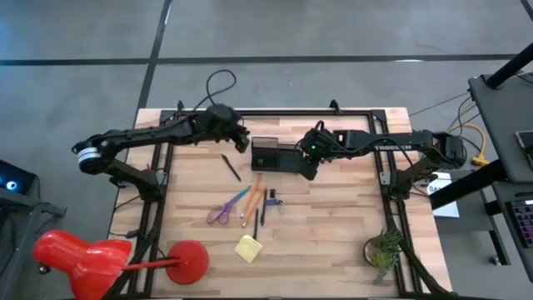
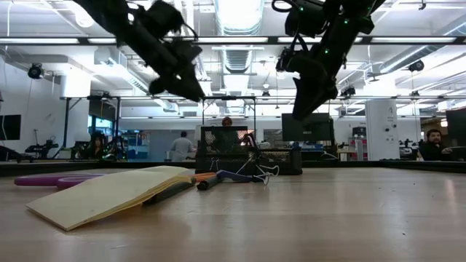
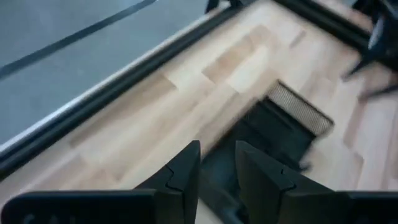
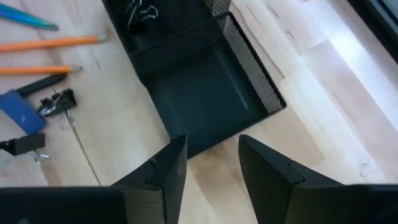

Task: Pick and place office supplies into organizer
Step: Adjust the black desk organizer on the table

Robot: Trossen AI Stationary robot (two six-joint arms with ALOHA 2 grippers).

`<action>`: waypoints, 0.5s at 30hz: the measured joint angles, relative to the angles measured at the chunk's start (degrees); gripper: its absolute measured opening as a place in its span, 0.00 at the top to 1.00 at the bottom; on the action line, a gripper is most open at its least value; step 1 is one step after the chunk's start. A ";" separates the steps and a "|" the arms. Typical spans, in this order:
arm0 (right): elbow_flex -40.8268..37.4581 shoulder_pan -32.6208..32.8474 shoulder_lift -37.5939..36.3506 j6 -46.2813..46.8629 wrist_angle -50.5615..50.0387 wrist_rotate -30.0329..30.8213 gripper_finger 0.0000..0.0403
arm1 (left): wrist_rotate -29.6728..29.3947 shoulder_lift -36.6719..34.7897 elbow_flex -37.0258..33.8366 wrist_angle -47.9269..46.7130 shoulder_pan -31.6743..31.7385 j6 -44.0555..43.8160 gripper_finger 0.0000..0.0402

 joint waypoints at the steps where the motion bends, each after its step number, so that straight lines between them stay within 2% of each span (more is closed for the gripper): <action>1: 0.00 0.00 -0.01 -0.06 0.43 0.00 0.67 | 2.80 1.26 0.37 1.27 1.66 -0.39 0.79; 3: 0.00 0.00 0.00 0.03 1.40 0.03 0.67 | 8.27 4.12 0.89 1.86 4.50 -2.12 0.80; 5: 0.00 0.00 0.01 0.59 1.81 0.04 0.67 | 11.22 7.32 1.43 3.61 6.19 -3.64 0.82; 12: 0.00 0.02 0.01 4.01 1.42 0.00 0.67 | 13.07 15.72 3.78 4.08 7.74 -3.13 0.87; 15: 0.00 0.02 0.01 4.69 1.40 0.00 0.68 | 16.56 17.10 4.64 4.17 7.40 -3.20 0.87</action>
